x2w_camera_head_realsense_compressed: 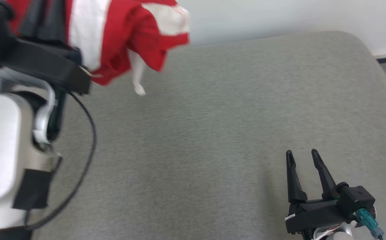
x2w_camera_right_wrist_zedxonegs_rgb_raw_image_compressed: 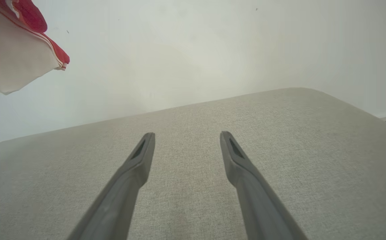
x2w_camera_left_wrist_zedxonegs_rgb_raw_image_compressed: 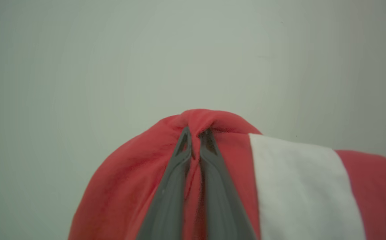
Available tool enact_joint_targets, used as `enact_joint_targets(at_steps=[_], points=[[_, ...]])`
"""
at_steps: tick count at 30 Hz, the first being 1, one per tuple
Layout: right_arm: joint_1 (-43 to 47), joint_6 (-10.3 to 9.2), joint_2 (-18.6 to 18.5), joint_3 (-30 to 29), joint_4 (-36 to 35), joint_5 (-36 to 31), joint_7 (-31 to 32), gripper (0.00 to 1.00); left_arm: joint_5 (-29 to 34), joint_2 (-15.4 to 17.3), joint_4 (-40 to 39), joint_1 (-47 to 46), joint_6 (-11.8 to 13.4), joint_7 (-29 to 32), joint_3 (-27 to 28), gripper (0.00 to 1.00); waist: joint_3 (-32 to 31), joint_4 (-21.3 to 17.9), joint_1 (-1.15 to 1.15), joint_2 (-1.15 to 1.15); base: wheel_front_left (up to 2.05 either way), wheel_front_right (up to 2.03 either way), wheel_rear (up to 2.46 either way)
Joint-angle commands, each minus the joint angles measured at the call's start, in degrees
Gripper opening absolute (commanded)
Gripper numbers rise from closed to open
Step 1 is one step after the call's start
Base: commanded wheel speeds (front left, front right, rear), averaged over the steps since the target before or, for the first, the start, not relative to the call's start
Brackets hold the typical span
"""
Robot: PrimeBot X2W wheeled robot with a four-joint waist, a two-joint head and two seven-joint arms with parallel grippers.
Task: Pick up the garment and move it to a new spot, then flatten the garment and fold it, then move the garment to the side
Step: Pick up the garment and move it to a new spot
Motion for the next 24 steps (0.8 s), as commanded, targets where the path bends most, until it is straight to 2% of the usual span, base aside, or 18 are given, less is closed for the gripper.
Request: enact_joint_targets(at_steps=[1,5,9,16,20,21,22,24], points=[[0.4,0.19,0.0,0.2,0.0,0.1,-0.1,1.0,-0.4,-1.2,0.2,1.7,0.4,-0.2,-0.8,0.0,0.1,-5.9,0.01,0.0,0.0,0.0,0.0],[0.3,0.19,0.0,0.1,0.0,0.3,-0.1,1.0,0.0,-3.8,3.0,5.3,0.5,-1.0,-3.9,0.0,0.6,-8.8,0.01,0.0,0.0,0.0,0.0],[0.3,0.19,0.0,-0.3,-0.2,0.3,-0.1,1.0,0.1,-5.6,6.3,8.5,0.5,-2.2,-5.8,0.0,1.3,-9.8,0.01,0.0,0.0,0.0,0.0],[-0.8,0.19,0.0,0.5,-0.3,0.3,-0.1,1.0,0.6,-8.5,20.6,15.3,-0.8,-5.7,-10.6,0.0,2.8,-10.9,0.01,0.0,0.0,0.0,0.0],[-1.1,0.19,0.0,0.5,-0.3,0.3,-0.1,1.0,1.1,-9.6,28.6,14.8,-1.3,-9.2,-11.8,0.0,2.7,-10.5,0.01,0.0,0.0,0.0,0.0],[-1.0,0.19,0.0,0.4,-0.3,0.2,-0.1,1.0,1.5,-9.7,29.7,14.0,-1.2,-10.3,-12.0,0.42,2.5,-10.2,0.01,0.0,0.0,0.0,0.0],[-0.8,0.2,0.0,0.2,-0.4,0.0,-0.1,1.0,1.9,-9.9,30.8,13.3,-1.4,-11.2,-12.4,1.0,2.3,-9.7,0.01,0.0,0.0,0.0,0.0],[-0.4,0.2,0.0,-0.2,-0.2,-0.1,-0.1,1.0,1.4,-10.8,31.8,12.0,-1.8,-13.1,-12.5,1.0,1.8,-8.9,0.01,0.0,0.0,0.0,0.0]])
